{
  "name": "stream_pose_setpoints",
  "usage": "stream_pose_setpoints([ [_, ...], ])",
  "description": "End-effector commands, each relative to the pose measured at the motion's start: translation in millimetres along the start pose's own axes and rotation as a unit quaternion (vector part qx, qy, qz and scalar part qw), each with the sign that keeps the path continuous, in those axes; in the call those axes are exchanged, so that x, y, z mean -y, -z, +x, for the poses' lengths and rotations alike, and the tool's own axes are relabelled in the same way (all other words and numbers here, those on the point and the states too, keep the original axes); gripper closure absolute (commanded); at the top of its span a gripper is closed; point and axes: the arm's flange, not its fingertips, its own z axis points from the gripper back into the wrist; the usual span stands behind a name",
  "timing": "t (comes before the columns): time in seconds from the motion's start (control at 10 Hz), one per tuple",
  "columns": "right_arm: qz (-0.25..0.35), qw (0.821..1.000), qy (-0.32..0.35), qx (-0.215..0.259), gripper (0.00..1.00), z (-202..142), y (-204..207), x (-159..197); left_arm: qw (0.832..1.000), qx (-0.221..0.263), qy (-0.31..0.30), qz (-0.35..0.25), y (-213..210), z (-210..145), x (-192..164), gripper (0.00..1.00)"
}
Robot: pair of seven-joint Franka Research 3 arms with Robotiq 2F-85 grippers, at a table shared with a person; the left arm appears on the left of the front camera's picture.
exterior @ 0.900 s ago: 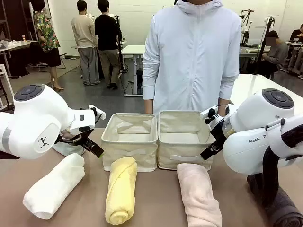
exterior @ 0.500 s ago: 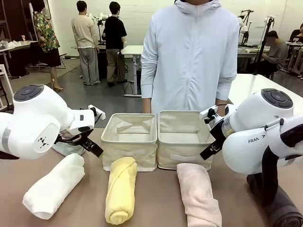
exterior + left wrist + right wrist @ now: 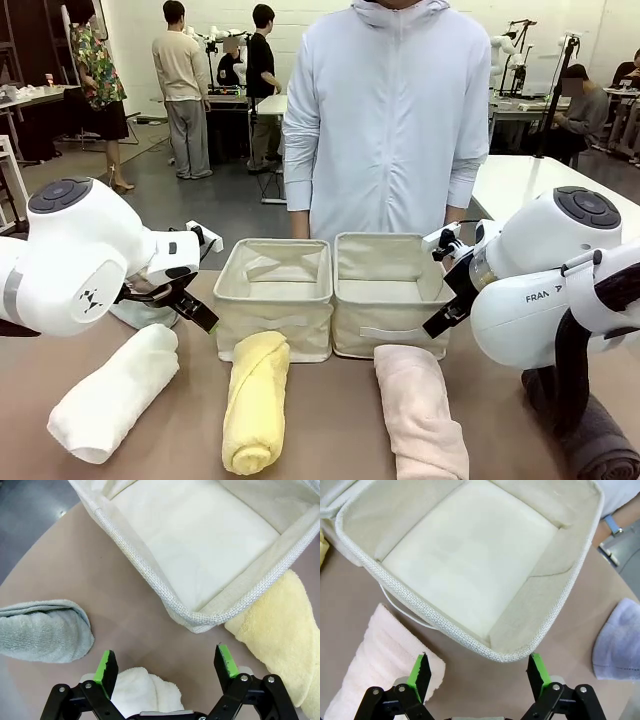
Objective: Sort the towels based on their folding style.
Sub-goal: Pick up one triangle-folded towel and place it in the left Fabric basket.
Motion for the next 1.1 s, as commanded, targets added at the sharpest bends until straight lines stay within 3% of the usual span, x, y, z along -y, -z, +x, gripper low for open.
stream_pose_setpoints([
  [0.0, 0.000, 1.000, 0.000, 0.000, 0.00, 0.0, 0.0, 0.0, 1.000, 0.000, 0.000, 0.000, 0.0, 0.0, -0.1, 0.00],
  [0.7, 0.000, 1.000, 0.000, 0.000, 0.00, 0.0, 0.0, 0.0, 1.000, 0.000, 0.000, 0.000, 0.0, 0.0, -0.1, 0.00],
  [0.8, 0.013, 1.000, 0.015, 0.004, 0.00, -3.6, -13.6, -8.3, 1.000, 0.000, 0.000, 0.000, 0.0, 0.0, 0.0, 0.00],
  [1.0, 0.017, 1.000, 0.014, 0.020, 0.00, 1.4, -92.1, -28.6, 1.000, 0.023, 0.005, -0.016, -82.7, 15.5, 15.4, 0.00],
])
